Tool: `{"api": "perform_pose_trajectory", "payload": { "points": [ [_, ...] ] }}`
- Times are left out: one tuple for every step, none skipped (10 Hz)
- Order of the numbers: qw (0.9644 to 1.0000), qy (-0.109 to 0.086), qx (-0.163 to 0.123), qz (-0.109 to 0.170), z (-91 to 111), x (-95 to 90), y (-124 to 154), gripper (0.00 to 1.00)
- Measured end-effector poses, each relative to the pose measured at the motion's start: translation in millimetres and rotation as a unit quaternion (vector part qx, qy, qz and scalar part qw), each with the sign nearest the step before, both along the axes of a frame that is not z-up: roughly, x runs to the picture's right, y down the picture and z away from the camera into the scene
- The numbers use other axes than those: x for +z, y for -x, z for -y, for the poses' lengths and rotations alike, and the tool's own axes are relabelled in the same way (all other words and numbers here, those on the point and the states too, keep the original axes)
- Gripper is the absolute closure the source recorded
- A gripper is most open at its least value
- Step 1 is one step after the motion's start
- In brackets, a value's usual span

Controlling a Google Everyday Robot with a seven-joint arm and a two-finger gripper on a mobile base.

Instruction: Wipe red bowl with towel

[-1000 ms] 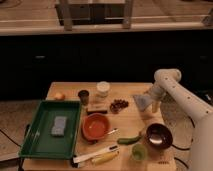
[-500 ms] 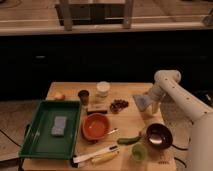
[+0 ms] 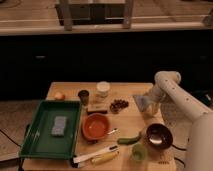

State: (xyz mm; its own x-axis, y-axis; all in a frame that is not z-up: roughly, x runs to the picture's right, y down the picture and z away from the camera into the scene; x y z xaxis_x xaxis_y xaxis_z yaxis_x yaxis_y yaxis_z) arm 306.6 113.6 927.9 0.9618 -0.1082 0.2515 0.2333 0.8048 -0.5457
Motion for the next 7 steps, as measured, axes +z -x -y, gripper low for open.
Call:
{"api": "perform_pose_trajectory", "payload": {
  "points": [
    [1.0000, 0.001, 0.001, 0.001, -0.8, 0.3, -0.1, 0.20],
    [1.0000, 0.001, 0.002, 0.001, -1.2, 0.7, -0.1, 0.20],
    [1.0000, 0.003, 0.003, 0.002, -2.4, 1.2, -0.1, 0.20],
    [1.0000, 0.004, 0.003, 0.003, -3.5, 1.8, -0.1, 0.20],
    [1.0000, 0.005, 0.004, 0.004, -4.4, 1.8, -0.3, 0.20],
    [1.0000, 0.005, 0.004, 0.004, -4.6, 1.8, -0.2, 0.20],
    [1.0000, 0.006, 0.005, 0.005, -5.6, 2.3, 0.2, 0.20]
  ]
}}
